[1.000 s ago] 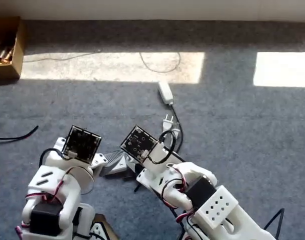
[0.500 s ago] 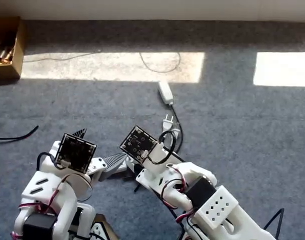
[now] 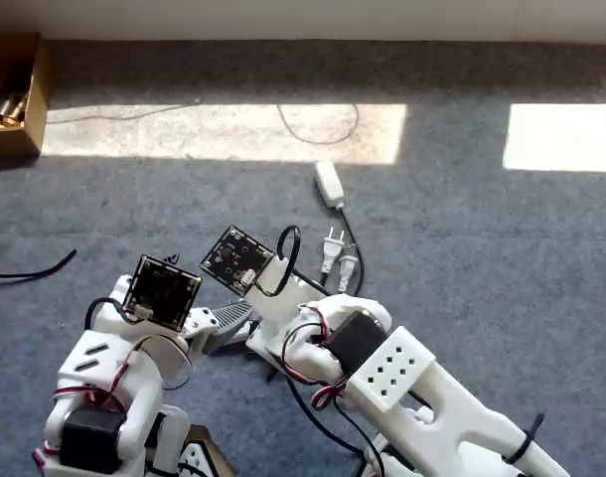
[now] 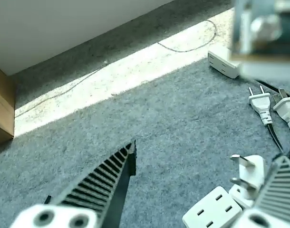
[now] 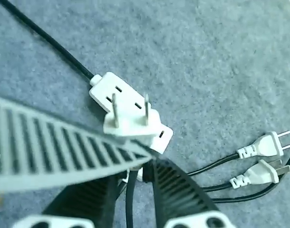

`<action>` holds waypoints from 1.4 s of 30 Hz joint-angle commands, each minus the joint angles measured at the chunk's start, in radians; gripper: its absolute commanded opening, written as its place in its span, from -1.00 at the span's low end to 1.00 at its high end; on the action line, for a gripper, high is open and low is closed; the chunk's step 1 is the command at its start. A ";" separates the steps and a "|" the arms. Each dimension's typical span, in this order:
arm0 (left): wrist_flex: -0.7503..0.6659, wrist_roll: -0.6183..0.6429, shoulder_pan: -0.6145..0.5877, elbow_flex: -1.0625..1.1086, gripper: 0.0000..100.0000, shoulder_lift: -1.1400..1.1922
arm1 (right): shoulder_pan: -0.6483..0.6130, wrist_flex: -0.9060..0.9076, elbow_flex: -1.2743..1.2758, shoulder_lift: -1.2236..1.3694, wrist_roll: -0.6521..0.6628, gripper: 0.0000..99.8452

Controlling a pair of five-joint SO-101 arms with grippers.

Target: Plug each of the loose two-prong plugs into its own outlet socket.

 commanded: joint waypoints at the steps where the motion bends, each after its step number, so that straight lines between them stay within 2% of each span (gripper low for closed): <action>1: -0.064 0.005 0.004 0.038 -0.18 0.010 | -0.015 0.073 -0.130 0.001 -0.008 -0.99; 7: -0.075 0.003 -0.001 0.048 -0.18 0.008 | -0.010 0.239 -0.312 0.004 0.040 -0.99; 12: -0.100 0.003 -0.082 0.048 -0.18 0.008 | 0.007 0.325 -0.401 0.008 0.060 -0.99; 21: -0.098 0.005 -0.090 0.050 -0.18 0.008 | 0.010 0.331 -0.409 0.005 0.068 -0.99; 27: -0.103 0.005 -0.084 0.073 -0.18 0.008 | 0.099 0.329 -0.440 0.012 0.072 -0.99; 33: -0.104 0.008 -0.090 0.068 -0.18 0.008 | 0.107 0.331 -0.447 0.012 0.101 -0.99; 35: -0.117 0.009 -0.137 0.054 -0.18 0.007 | 0.105 0.331 -0.446 0.012 0.104 -0.99; 39: -0.189 0.012 -0.331 0.019 -0.18 0.019 | 0.105 0.344 -0.420 0.036 0.106 -0.99; 42: -0.192 0.014 -0.375 -0.024 -0.18 0.142 | 0.104 0.390 -0.453 0.133 0.106 -0.99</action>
